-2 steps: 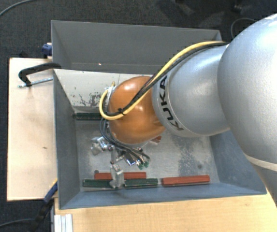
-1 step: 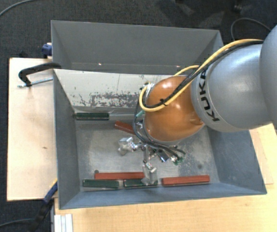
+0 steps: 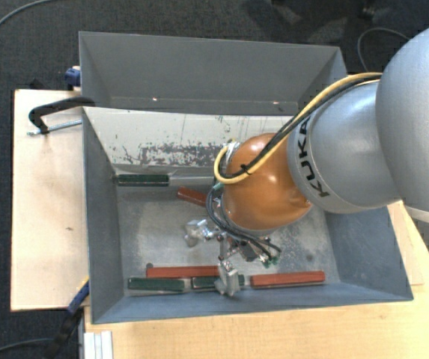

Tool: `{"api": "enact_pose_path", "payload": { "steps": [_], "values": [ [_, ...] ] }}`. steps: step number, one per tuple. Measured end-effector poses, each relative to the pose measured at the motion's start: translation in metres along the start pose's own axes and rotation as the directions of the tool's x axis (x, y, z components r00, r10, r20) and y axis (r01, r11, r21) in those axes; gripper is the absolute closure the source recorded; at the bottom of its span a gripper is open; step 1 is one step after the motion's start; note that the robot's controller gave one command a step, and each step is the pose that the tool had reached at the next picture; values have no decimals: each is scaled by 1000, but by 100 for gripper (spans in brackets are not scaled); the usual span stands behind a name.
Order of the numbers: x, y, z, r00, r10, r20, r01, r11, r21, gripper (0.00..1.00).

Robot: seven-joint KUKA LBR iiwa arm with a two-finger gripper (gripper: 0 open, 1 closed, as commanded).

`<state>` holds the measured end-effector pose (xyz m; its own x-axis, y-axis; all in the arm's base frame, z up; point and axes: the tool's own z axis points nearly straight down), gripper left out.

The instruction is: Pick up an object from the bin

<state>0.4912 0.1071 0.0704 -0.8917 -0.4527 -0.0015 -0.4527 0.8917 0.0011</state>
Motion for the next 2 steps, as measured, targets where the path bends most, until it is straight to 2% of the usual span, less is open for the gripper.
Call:
{"api": "enact_pose_path", "payload": {
  "steps": [1,2],
  "values": [
    [-1,1,-1,1000,1,1,-1,1000,0,0],
    [-2,0,-3,1000,2,5,-2,1000,1,100]
  ]
}}
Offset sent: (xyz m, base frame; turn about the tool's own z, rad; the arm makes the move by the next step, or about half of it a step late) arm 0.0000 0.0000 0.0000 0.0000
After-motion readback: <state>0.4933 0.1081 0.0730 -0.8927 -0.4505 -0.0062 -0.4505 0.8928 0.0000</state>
